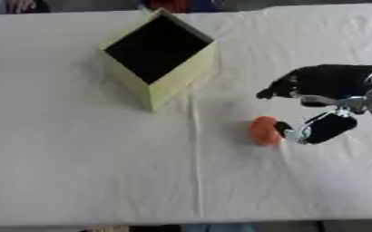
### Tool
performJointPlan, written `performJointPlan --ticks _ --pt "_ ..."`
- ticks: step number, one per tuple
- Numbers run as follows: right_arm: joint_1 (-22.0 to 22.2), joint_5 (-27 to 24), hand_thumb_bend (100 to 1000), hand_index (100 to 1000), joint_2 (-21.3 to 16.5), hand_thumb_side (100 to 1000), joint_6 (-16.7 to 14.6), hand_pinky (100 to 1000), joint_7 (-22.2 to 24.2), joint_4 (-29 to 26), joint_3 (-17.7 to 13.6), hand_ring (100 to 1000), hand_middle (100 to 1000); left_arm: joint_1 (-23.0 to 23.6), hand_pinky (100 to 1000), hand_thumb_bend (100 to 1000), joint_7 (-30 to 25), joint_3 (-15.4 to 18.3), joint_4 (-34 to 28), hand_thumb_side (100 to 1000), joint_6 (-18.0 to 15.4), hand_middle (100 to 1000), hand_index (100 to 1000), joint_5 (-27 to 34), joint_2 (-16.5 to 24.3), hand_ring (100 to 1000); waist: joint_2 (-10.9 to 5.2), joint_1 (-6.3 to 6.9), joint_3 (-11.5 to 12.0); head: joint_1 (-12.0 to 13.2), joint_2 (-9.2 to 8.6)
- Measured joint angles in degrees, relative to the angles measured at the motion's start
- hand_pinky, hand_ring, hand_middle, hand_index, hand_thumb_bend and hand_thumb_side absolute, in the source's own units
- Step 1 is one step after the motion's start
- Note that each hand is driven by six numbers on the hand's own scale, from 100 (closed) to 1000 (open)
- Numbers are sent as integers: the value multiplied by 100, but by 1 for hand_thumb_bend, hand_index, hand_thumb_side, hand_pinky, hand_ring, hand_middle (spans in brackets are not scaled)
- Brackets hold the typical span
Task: Pick up objects on the table and place them in the box.
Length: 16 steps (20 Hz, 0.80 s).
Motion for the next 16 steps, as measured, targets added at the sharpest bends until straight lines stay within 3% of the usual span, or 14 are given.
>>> performJointPlan --ticks 6,16 --pt "24 -80 100 967 -1 969 3 914 49 28 0 877 781 0 702 123 -17 0 0 826 10 641 751 9 0 612 2 -1 -25 2 9" --pt "144 414 126 942 5 973 -150 921 -149 94 67 883 729 4 702 121 -59 -1 0 828 10 641 751 24 0 610 2 17 -31 -11 50"
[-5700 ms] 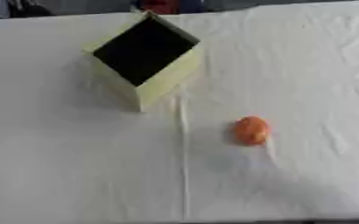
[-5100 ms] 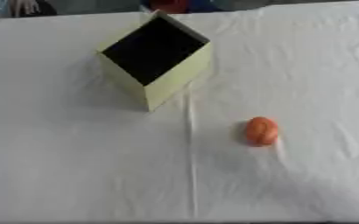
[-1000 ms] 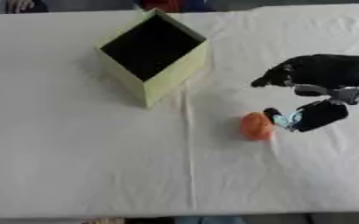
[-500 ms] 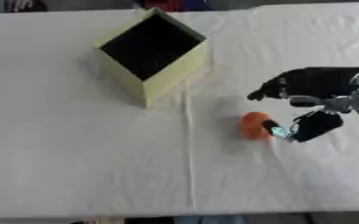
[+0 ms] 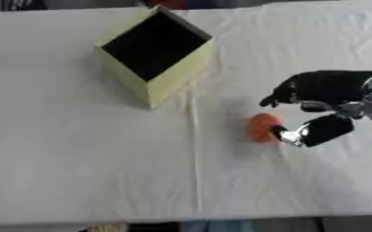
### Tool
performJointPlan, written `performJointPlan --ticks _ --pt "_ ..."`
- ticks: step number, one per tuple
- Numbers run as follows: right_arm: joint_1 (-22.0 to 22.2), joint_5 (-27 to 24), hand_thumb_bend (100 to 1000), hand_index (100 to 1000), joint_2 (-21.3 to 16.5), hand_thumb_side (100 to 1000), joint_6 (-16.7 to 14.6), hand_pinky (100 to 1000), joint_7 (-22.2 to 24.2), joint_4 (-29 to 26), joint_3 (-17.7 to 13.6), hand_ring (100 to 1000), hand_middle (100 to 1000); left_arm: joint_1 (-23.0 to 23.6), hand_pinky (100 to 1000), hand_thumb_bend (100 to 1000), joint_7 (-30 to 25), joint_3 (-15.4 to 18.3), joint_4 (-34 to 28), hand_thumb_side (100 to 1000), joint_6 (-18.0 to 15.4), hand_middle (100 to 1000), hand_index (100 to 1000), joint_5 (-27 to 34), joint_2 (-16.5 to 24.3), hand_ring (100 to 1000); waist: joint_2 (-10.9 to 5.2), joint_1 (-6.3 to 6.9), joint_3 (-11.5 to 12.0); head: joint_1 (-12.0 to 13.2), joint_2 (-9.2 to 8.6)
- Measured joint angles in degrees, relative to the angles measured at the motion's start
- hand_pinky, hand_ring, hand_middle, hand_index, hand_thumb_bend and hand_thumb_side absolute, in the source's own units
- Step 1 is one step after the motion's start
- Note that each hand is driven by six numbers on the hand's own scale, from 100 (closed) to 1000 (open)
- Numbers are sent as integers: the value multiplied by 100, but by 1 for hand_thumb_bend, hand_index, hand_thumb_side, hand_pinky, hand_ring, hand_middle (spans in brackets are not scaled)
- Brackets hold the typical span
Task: Pick up objects on the table and place them in the box.
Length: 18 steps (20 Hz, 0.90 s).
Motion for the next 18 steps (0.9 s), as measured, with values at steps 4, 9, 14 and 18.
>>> performJointPlan --ticks 4,9,14,18 --pt "44 104 100 943 89 971 -54 918 -55 88 34 875 718 3 702 122 -3 0 0 829 0 640 750 2 -2 609 12 18 1 -13 0" --pt "94 267 124 937 258 942 -25 915 -173 204 34 870 713 4 701 122 -15 0 0 831 7 639 744 6 -6 608 20 20 8 -16 0" --pt "130 542 145 922 428 925 -35 904 -368 384 42 846 662 5 701 121 -52 -1 0 831 2 638 742 8 -34 607 39 29 31 -20 0" --pt "144 806 179 915 523 854 -15 888 -525 534 65 822 620 5 700 120 -74 -1 0 832 3 636 737 9 -53 605 53 36 34 -37 1"
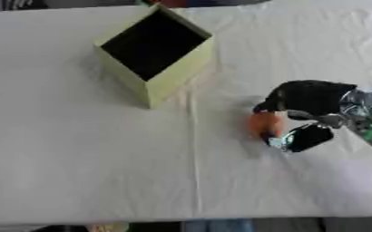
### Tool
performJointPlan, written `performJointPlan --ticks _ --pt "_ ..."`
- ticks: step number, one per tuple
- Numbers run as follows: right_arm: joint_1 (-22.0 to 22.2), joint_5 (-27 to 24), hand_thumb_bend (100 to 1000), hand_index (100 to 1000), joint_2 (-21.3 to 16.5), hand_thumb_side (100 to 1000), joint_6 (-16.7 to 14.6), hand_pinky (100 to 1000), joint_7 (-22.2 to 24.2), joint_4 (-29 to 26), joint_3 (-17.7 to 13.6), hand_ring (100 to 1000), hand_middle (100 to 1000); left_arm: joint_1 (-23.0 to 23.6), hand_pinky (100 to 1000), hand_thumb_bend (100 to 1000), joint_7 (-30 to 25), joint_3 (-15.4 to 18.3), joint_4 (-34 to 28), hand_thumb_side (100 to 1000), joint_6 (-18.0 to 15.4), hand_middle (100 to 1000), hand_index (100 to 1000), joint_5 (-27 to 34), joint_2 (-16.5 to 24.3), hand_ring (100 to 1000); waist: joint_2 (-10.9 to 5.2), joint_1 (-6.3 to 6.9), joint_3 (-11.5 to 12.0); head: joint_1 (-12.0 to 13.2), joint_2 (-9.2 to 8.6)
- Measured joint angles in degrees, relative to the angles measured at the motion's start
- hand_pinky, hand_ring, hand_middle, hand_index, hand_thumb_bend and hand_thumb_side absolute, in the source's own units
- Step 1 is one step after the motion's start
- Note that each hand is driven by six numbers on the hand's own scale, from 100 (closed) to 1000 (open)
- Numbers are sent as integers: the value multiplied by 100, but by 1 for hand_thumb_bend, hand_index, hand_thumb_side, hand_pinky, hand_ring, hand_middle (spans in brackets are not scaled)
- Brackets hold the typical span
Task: Pick up objects on the table and place them in the box.
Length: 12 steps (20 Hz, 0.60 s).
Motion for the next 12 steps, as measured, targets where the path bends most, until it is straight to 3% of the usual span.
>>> performJointPlan --ticks 6,11,12 --pt "42 261 141 880 95 859 15 869 -227 205 0 775 536 0 700 118 -26 -1 0 832 -3 635 730 14 -2 604 2 4 8 -22 0" --pt "92 84 100 730 96 786 58 824 -363 242 -54 713 474 0 698 118 -29 -1 0 832 -1 635 728 44 -2 603 2 4 5 -23 1" --pt "98 12 100 724 93 822 92 822 -403 241 -69 709 475 0 697 118 -32 -1 0 832 1 635 728 46 -2 603 2 4 4 -23 1"
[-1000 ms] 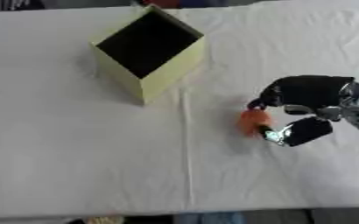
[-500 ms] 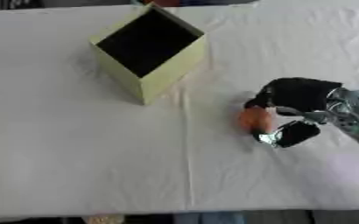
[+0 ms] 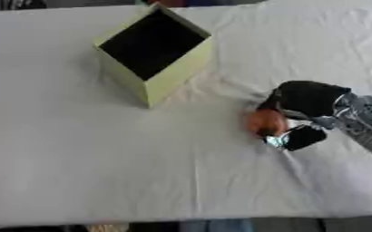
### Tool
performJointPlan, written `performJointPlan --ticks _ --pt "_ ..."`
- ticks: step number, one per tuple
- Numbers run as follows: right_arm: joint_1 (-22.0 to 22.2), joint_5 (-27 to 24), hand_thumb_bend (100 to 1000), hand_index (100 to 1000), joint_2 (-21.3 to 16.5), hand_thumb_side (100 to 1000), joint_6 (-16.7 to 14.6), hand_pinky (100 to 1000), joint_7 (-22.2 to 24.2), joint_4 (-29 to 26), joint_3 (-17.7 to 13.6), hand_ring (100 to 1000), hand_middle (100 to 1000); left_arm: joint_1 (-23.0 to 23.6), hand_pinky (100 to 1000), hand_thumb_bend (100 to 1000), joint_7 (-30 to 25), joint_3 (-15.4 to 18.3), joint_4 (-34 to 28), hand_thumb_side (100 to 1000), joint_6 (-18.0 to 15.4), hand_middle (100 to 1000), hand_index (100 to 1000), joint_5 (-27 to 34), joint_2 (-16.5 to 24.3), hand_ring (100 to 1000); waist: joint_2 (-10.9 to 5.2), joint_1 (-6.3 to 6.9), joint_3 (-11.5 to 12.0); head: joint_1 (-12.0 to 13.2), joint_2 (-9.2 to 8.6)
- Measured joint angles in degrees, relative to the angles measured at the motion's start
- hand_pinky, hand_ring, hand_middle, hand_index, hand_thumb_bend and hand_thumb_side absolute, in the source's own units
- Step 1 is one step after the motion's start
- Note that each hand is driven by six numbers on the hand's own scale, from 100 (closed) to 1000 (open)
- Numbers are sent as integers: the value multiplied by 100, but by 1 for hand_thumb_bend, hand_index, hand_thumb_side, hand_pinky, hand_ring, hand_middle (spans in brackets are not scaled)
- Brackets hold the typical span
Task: Pick up objects on the table and place them in the box.
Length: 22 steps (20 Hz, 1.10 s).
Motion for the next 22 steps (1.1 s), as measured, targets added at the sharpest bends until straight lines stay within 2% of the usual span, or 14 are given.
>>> performJointPlan --ticks 1,2,6,7,8,9,10,11,12,13,15,19,22 --pt "12 -76 100 709 -5 743 42 819 -47 -1 -3 694 459 0 697 117 -4 0 0 831 4 635 727 2 0 603 0 0 -2 0 0" --pt "26 -171 100 686 -10 726 88 813 -100 -4 -5 669 434 0 697 117 -9 0 0 832 8 635 727 2 0 603 0 0 -5 -1 0" --pt "39 -577 100 681 -28 635 279 803 -295 -20 6 651 432 0 697 113 -22 0 0 829 19 634 726 4 0 603 1 5 -7 -7 0" --pt "38 -675 100 683 -44 695 317 801 -324 -32 8 645 433 0 697 111 -24 0 0 827 19 634 725 4 0 603 1 9 -7 -7 0" --pt "35 -757 100 683 -58 609 358 801 -347 -39 9 644 432 0 697 113 -25 0 0 830 19 634 725 4 0 603 1 11 -7 -7 0" --pt "21 -848 100 691 -65 548 400 800 -363 -61 9 644 440 0 697 113 -28 0 0 829 18 633 724 4 0 603 1 11 -11 -7 0" --pt "-16 -941 100 690 -74 527 443 800 -371 -92 8 643 440 1 697 113 -32 0 0 828 17 633 724 4 0 603 1 10 -17 -7 0" --pt "-63 -1031 100 687 -88 442 490 801 -372 -135 7 640 436 1 697 113 -38 0 0 829 19 633 724 4 0 603 1 8 -23 -7 0" --pt "-116 -1103 100 687 -102 540 542 800 -364 -180 3 637 436 1 697 113 -45 0 0 829 22 633 724 4 0 603 0 7 -29 -7 0" --pt "-185 -1166 100 687 -104 367 592 800 -349 -234 -2 635 435 1 697 112 -52 0 0 827 23 633 724 4 0 603 -1 7 -33 -7 0" --pt "-363 -1275 100 684 -104 279 705 800 -300 -344 -27 630 431 1 697 112 -66 0 0 827 22 633 724 4 0 602 -3 6 -32 -7 0" --pt "-800 -1381 100 682 -62 192 903 805 -160 -533 -73 628 431 1 696 113 -68 0 0 828 22 633 724 4 0 602 -6 2 -23 -11 0" --pt "-1213 -1405 100 682 71 180 1010 805 -45 -655 -92 625 430 1 696 113 -70 -1 0 829 21 633 724 4 0 601 -7 -17 -2 -32 0"
